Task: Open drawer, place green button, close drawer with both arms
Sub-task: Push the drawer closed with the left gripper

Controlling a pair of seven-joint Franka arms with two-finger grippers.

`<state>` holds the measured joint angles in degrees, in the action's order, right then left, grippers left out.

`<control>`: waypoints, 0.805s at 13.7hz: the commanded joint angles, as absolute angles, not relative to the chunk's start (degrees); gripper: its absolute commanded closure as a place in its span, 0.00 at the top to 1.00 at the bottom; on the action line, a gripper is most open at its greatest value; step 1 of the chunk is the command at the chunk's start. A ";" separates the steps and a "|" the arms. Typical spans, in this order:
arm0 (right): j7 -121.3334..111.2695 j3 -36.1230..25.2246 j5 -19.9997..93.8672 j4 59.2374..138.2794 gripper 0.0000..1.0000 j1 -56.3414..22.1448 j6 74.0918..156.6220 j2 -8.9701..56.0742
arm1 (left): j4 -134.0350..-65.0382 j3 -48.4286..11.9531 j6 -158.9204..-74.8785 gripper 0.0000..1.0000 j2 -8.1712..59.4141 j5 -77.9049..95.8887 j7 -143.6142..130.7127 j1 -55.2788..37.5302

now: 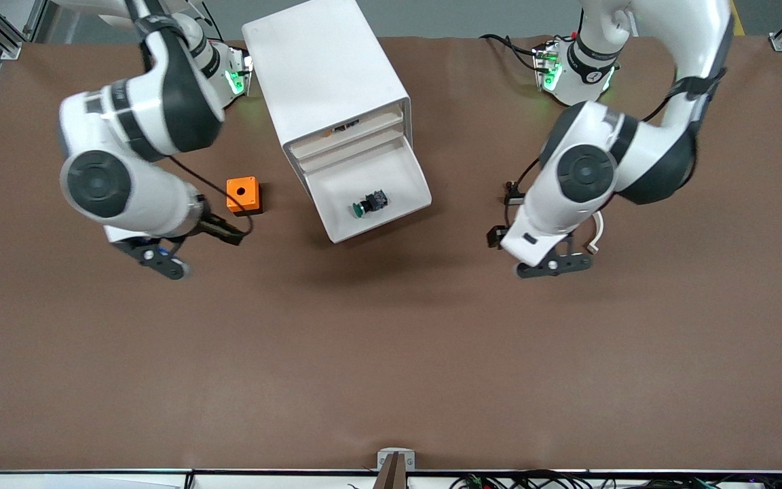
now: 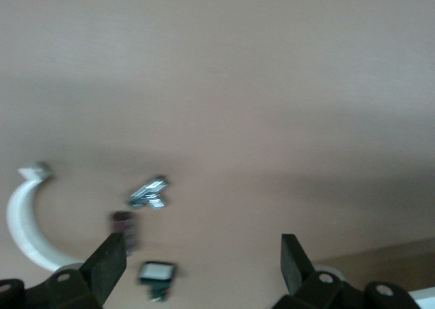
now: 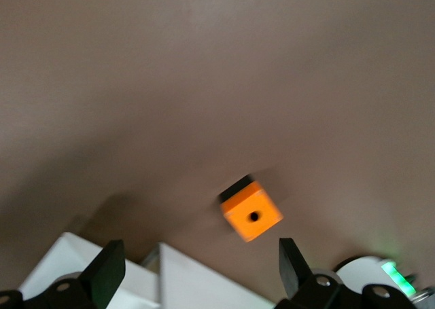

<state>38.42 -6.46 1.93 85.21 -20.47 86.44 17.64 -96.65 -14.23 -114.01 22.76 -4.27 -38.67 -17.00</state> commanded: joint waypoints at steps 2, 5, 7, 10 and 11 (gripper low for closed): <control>18.69 -5.27 -1.66 85.61 1.00 -11.19 83.94 13.46 | -95.89 -14.33 -121.88 1.00 28.55 -5.27 -47.78 -22.04; 4.00 -5.36 -2.54 85.78 1.00 -4.24 83.41 11.17 | -93.35 -14.24 -127.78 1.00 34.87 -5.36 -58.07 -26.27; -4.00 -5.27 -3.43 85.52 1.00 -0.63 83.67 10.81 | -92.29 -14.24 -129.20 1.00 37.08 -5.36 -60.99 -28.47; -6.42 -5.10 -3.16 85.61 1.00 0.88 84.29 11.25 | -92.20 -14.33 -129.29 1.00 38.67 -4.84 -61.35 -30.67; -6.42 -5.01 -3.08 85.69 1.00 0.70 84.29 11.16 | -92.28 -14.41 -129.29 1.00 38.85 -4.75 -61.70 -30.93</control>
